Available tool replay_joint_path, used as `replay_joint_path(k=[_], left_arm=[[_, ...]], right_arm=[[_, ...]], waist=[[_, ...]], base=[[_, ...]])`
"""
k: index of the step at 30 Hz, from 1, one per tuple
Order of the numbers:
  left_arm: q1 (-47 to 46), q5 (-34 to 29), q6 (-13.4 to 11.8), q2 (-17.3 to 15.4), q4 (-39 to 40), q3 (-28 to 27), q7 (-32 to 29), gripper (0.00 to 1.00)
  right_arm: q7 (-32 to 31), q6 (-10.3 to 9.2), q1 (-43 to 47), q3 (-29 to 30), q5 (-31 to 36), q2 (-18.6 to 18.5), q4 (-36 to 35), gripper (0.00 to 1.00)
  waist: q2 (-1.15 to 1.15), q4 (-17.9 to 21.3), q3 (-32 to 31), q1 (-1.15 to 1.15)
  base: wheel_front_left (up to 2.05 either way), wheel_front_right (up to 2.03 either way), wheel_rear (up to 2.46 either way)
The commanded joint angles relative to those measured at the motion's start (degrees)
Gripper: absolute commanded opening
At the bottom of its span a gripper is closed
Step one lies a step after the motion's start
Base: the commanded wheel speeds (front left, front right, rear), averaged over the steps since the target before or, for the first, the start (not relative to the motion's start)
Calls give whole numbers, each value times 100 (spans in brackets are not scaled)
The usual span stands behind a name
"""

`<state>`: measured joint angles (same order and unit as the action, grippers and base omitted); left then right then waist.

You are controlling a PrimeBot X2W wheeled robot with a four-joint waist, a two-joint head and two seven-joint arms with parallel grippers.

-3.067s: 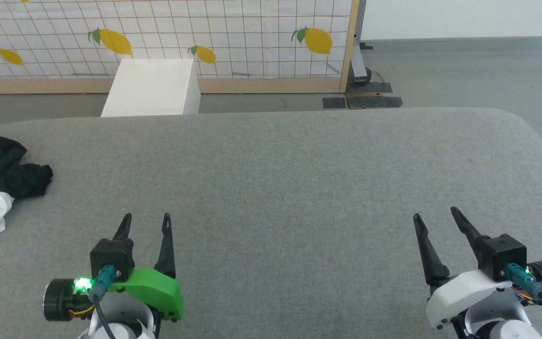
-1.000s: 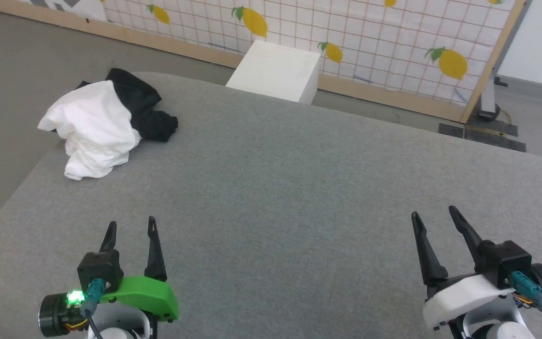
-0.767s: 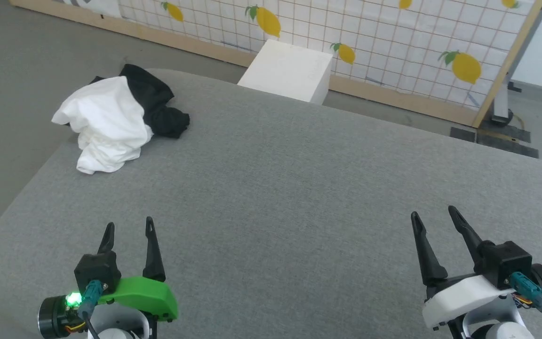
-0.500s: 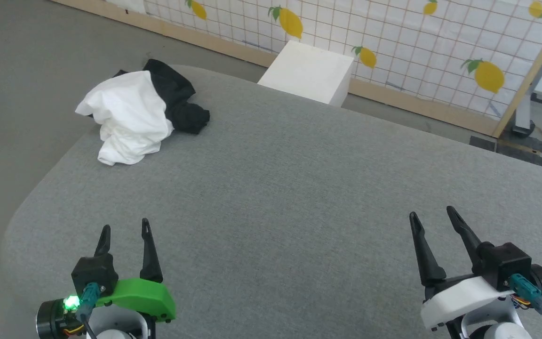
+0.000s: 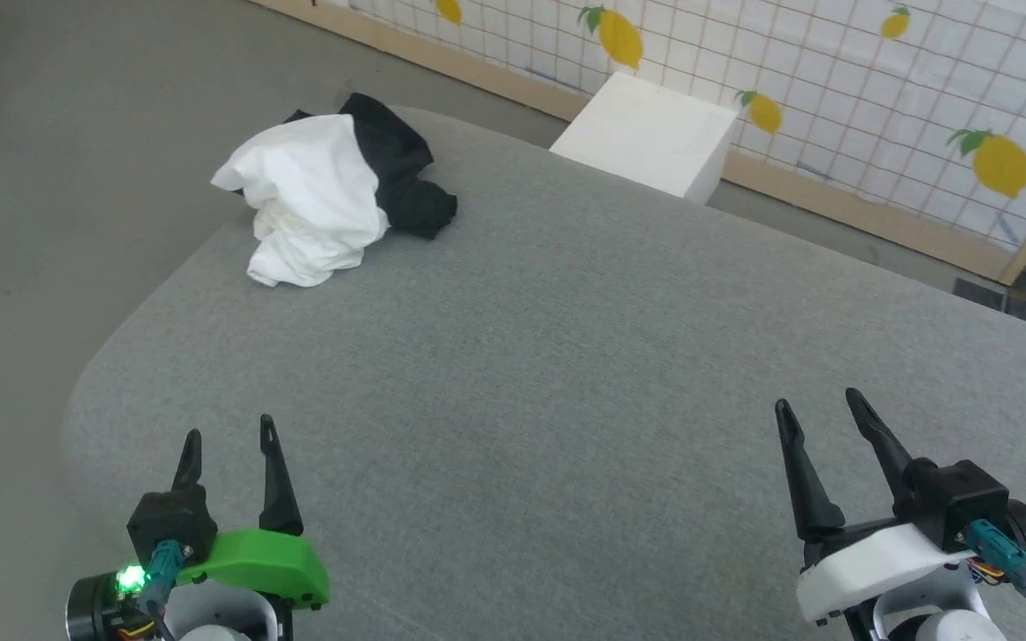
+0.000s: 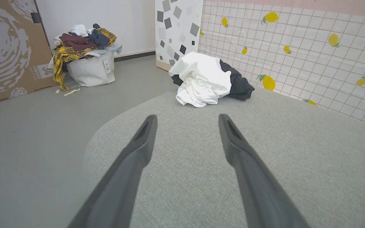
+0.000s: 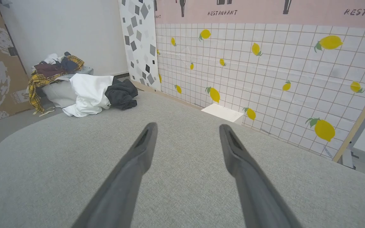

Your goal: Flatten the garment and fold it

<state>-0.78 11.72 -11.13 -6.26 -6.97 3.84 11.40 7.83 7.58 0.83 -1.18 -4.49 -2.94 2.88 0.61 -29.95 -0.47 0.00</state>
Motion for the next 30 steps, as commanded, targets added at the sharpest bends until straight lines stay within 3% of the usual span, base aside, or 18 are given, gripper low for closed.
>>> replay_joint_path(k=[1, 10, 17, 24, 30], left_arm=[[-46, 59, -48, -54, -27, 4, 64, 100], [-499, 433, -1, -133, -86, -132, 146, 100], [-2085, 1014, 283, -393, -793, -351, -203, 100], [-3959, 1768, 521, -890, -1616, -801, -771, 100], [-4781, 2086, 636, -1528, -1965, -1033, -1570, 100]], right_arm=[[65, -7, -94, -2, -45, 5, 6, 100], [-10, -8, -261, -79, 54, 5, -100, 100], [-258, -8, -791, -182, 465, 6, -483, 100], [-404, -9, -1390, -168, 756, -34, -902, 100], [-368, -9, -1797, -140, 809, -64, -1103, 100]], waist=[[-49, -118, 36, 0], [-54, -159, 442, 0], [-57, 347, 1664, 0], [-61, 970, 3135, 0], [-61, 1506, 3968, 0]], base=[[0, 0, 0], [0, 0, 0], [0, 0, 0], [0, 0, 0], [0, 0, 0]])
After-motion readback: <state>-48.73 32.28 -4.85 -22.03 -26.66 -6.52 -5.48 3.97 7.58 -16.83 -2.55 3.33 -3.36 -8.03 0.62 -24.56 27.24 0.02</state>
